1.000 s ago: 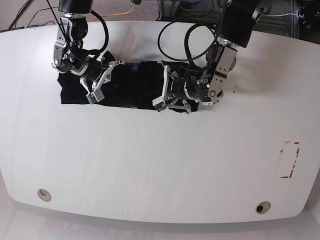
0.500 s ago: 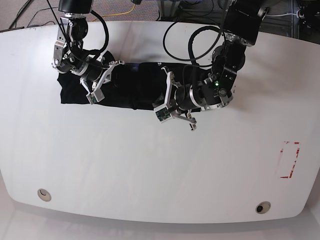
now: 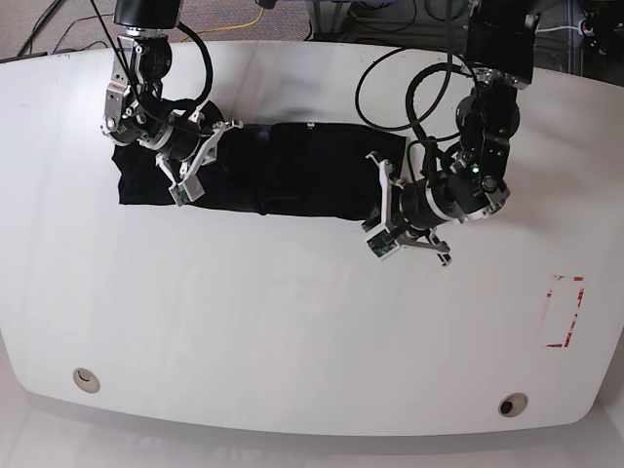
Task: Layout the t-shirt on the table in an organized manner, then fold the t-shirt properly
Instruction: 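Press the folded part flat with the left gripper, then lift it away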
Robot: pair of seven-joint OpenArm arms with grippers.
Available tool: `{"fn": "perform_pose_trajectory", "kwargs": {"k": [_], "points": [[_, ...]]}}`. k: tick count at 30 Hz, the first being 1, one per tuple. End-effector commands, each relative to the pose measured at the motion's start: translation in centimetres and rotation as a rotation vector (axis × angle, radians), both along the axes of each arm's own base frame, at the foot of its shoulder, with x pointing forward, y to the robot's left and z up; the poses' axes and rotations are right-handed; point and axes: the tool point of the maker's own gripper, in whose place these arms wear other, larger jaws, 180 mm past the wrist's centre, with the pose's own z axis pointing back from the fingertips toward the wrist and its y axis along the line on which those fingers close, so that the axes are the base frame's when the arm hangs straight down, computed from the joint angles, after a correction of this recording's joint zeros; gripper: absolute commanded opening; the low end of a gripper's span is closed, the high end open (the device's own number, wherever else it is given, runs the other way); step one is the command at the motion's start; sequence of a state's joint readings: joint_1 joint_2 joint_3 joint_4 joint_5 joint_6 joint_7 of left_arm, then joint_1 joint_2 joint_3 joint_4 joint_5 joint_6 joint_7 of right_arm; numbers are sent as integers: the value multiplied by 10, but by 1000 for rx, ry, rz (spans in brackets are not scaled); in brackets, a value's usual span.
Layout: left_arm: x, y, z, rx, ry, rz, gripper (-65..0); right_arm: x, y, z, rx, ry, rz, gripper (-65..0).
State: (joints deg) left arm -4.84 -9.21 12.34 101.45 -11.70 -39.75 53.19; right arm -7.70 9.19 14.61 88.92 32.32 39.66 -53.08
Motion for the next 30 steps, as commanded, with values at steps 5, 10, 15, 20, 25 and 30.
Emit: {"fn": "perform_pose_trajectory", "kwargs": {"k": [5, 10, 15, 20, 25, 30], "points": [[-4, 13, 3, -4, -8, -1, -650, 10, -3, 11, 1, -45, 0, -644], [-15, 21, -9, 6, 32, 0, -650, 10, -2, 10, 1, -43, 1, -644], [-20, 27, -25, 18, 82, 13, -650, 9, -2, 10, 2, -41, 1, -644], [-29, 38, -62, 31, 200, 47, -650, 10, -2, 10, 1, -43, 1, -644], [-30, 37, -74, -13, 224, 61, -650, 13, -2, 14, -1, -55, 2, -644], [-30, 36, -74, -26, 218, 60, -650, 22, -3, 39, -26, -118, 20, -644]]}}
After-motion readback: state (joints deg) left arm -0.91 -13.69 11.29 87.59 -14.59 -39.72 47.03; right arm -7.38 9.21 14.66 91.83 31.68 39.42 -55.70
